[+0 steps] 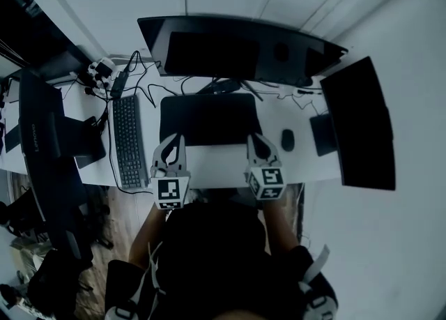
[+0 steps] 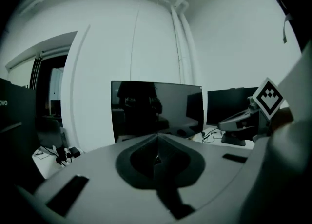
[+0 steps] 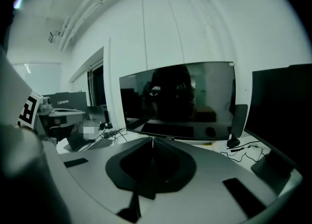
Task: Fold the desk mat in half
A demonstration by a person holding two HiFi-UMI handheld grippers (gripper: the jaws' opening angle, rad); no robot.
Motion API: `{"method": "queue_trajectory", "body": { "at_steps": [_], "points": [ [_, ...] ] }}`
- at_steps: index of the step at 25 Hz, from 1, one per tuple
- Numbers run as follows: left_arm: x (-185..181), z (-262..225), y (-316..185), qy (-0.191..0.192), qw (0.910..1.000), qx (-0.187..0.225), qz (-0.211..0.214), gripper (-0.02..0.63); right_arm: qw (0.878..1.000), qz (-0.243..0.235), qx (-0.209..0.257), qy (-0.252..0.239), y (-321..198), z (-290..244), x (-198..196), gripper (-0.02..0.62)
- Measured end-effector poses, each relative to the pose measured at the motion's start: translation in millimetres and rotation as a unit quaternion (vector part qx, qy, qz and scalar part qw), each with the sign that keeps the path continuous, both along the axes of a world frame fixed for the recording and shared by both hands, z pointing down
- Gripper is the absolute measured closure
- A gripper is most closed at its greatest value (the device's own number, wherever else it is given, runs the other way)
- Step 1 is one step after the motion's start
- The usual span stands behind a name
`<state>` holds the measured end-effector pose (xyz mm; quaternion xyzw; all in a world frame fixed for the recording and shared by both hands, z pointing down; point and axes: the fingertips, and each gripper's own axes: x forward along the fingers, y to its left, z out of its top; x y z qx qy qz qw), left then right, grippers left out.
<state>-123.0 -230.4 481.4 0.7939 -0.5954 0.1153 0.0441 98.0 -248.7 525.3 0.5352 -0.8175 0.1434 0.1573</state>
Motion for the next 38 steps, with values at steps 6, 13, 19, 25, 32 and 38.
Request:
{"method": "queue_trajectory", "body": {
  "at_steps": [6,13,19,25,32,38],
  "points": [
    [6.2,-38.6,40.4,0.042,0.9986,0.031,0.011,0.6,0.999,0.018,0.035,-0.03,52.5,-42.7,-4.2,0.588],
    [6.7,-41.7,56.3,0.052,0.9979,0.039,-0.003,0.599,0.997,0.025,0.057,-0.034,75.1,-60.3,-5.9,0.588],
    [5.9,-49.2,60.7,0.051,0.9974,0.051,-0.004,0.599,0.997,0.015,0.069,-0.028,81.6,-68.5,-16.0,0.588],
    [-5.9,-59.9,78.4,0.056,0.9964,0.064,-0.002,0.599,0.996,0.017,0.084,-0.034,103.0,-87.3,-27.8,0.588],
    [-12.1,-76.7,110.3,0.064,0.9954,0.07,0.007,0.599,0.994,0.02,0.103,-0.026,139.3,-111.3,-37.4,0.588],
    [-15.7,-86.9,132.9,0.068,0.9947,0.078,-0.004,0.599,0.994,0.021,0.101,-0.026,159.2,-115.9,-35.1,0.588]
  ]
}}
